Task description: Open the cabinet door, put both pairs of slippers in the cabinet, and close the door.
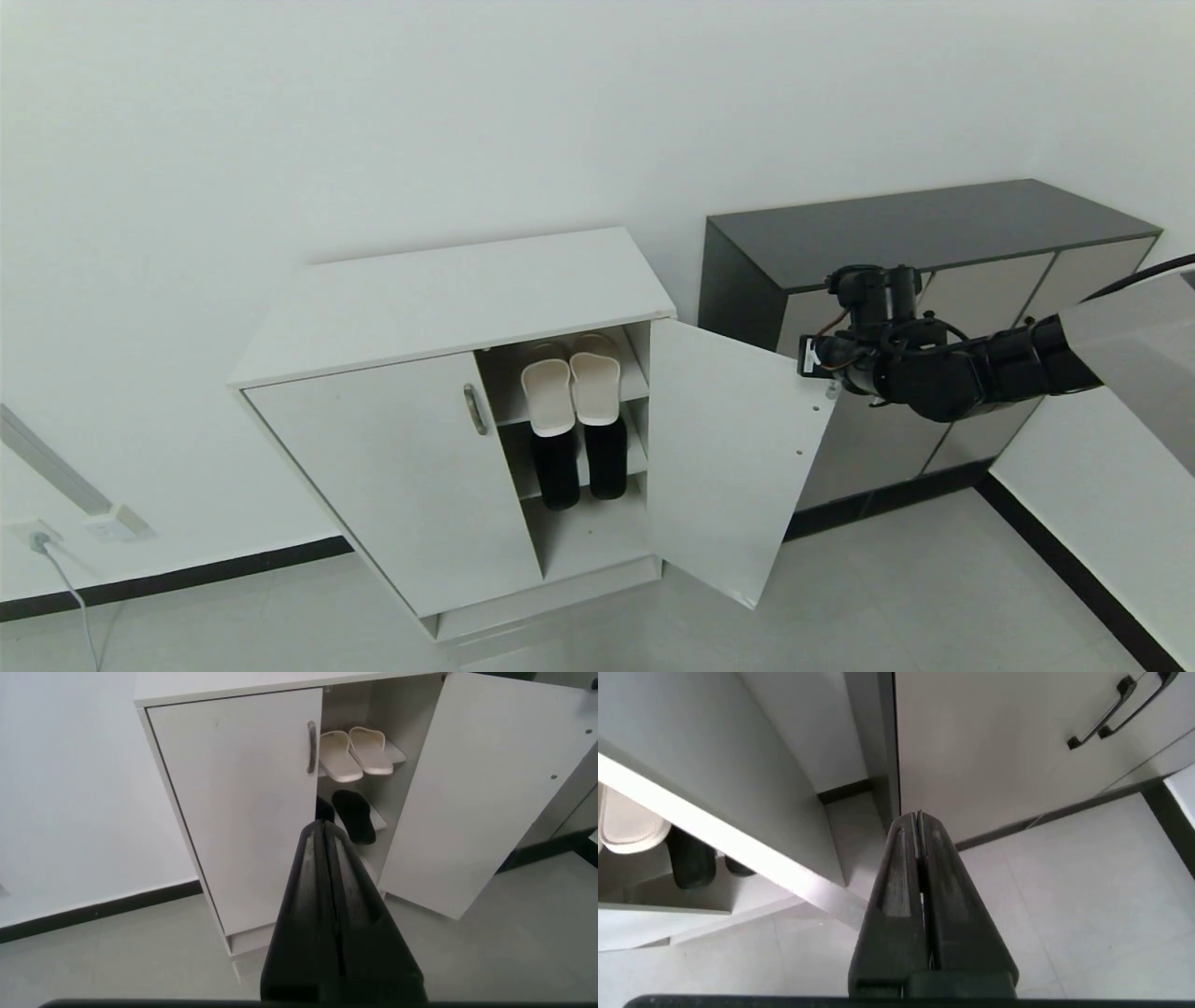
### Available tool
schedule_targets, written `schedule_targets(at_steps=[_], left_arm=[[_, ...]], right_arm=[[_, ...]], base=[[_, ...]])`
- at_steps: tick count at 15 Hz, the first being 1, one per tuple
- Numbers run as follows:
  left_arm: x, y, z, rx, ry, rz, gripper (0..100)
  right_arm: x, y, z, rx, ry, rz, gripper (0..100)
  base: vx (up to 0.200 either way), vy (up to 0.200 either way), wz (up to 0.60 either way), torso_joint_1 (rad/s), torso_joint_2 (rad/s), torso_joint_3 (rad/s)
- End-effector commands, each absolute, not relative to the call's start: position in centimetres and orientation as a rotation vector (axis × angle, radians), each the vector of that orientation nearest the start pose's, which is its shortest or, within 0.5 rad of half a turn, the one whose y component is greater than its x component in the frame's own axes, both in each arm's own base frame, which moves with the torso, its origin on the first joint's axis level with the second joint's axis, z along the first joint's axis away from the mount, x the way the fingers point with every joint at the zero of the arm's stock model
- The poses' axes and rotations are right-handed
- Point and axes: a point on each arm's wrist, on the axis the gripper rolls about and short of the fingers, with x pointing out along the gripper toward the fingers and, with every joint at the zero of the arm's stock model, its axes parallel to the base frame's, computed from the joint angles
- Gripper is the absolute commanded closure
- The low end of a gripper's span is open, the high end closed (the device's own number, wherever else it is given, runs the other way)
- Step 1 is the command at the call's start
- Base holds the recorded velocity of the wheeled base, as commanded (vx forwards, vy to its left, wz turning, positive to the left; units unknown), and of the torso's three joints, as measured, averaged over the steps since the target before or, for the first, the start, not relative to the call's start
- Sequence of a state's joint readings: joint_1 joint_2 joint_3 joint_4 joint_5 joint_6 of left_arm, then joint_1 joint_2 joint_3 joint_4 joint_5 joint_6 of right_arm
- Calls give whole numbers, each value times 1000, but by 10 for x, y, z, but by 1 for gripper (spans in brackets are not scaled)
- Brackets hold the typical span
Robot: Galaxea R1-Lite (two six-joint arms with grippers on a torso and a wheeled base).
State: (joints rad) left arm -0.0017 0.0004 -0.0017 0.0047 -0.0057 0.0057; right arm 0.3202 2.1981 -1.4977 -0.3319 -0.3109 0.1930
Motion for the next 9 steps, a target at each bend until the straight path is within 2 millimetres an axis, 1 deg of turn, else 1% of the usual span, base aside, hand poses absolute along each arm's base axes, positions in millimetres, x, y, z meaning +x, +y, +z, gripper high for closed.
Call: schedule_targets(at_steps=[1, 3, 4, 6, 7, 9], left_arm=[[-23, 0, 75, 6, 5, -8, 100], [-23, 0, 75, 6, 5, -8, 100], [-23, 0, 75, 6, 5, -8, 100], [-23, 0, 75, 6, 5, -8, 100], [-23, 0, 75, 6, 5, -8, 100], [-23, 0, 75, 6, 5, -8, 100]], right_arm=[[431, 137, 152, 76, 352, -23, 100], [428, 136, 148, 68, 384, -24, 100], [426, 137, 149, 77, 390, -24, 100], [416, 143, 151, 80, 402, -6, 100], [406, 149, 152, 80, 410, 11, 100], [379, 169, 156, 80, 429, 73, 100]], base=[[0, 0, 0, 0, 0, 0], [0, 0, 0, 0, 0, 0], [0, 0, 0, 0, 0, 0], [0, 0, 0, 0, 0, 0], [0, 0, 0, 0, 0, 0], [0, 0, 0, 0, 0, 0]])
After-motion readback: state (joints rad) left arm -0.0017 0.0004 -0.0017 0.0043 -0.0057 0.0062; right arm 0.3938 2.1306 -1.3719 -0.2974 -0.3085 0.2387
